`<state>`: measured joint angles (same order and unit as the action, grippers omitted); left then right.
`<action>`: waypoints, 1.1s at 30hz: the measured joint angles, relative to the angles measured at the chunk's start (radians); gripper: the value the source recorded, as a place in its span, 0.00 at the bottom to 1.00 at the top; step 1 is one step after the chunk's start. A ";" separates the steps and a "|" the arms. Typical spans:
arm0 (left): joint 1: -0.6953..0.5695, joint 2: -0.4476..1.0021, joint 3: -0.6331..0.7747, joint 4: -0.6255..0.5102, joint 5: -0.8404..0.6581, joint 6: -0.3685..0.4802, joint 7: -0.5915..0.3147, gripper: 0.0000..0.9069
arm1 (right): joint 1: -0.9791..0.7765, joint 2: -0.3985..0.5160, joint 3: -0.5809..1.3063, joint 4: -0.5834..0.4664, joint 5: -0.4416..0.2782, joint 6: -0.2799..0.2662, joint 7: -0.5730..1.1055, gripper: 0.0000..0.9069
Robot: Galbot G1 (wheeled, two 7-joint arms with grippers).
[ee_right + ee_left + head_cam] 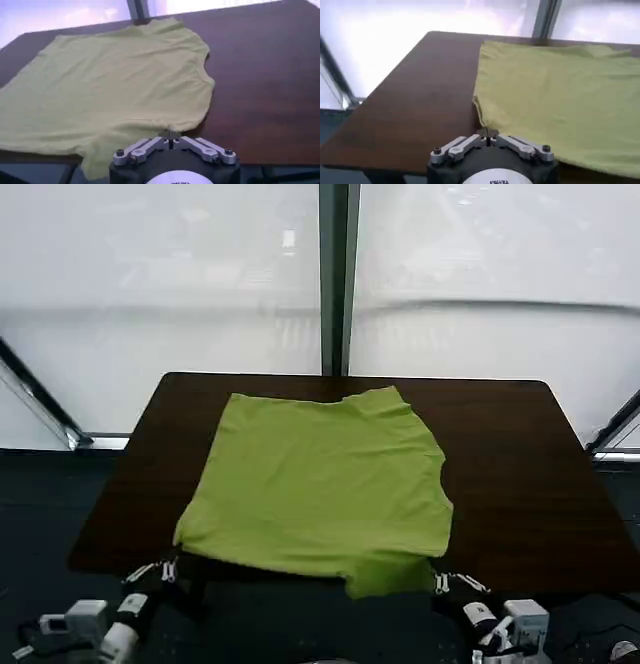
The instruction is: Fold and organize the clothes.
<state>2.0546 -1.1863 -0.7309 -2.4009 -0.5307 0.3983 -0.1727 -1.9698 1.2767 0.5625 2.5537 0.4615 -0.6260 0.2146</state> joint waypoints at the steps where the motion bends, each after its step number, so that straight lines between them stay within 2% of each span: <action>1: -0.007 -0.001 0.000 0.000 0.000 -0.001 0.001 0.00 | 0.014 -0.001 0.001 -0.004 0.002 0.001 -0.001 0.00; 20: -0.240 0.003 0.021 0.046 -0.106 0.029 -0.023 0.00 | 0.269 0.006 0.005 -0.144 0.078 -0.003 0.008 0.00; 33: -0.402 -0.023 0.092 0.152 -0.060 0.020 -0.010 0.00 | 0.471 0.011 -0.028 -0.358 0.112 0.074 0.013 0.00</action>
<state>1.6530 -1.2093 -0.6388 -2.2489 -0.5905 0.4181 -0.1824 -1.4992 1.2881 0.5342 2.1952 0.5739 -0.5517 0.2273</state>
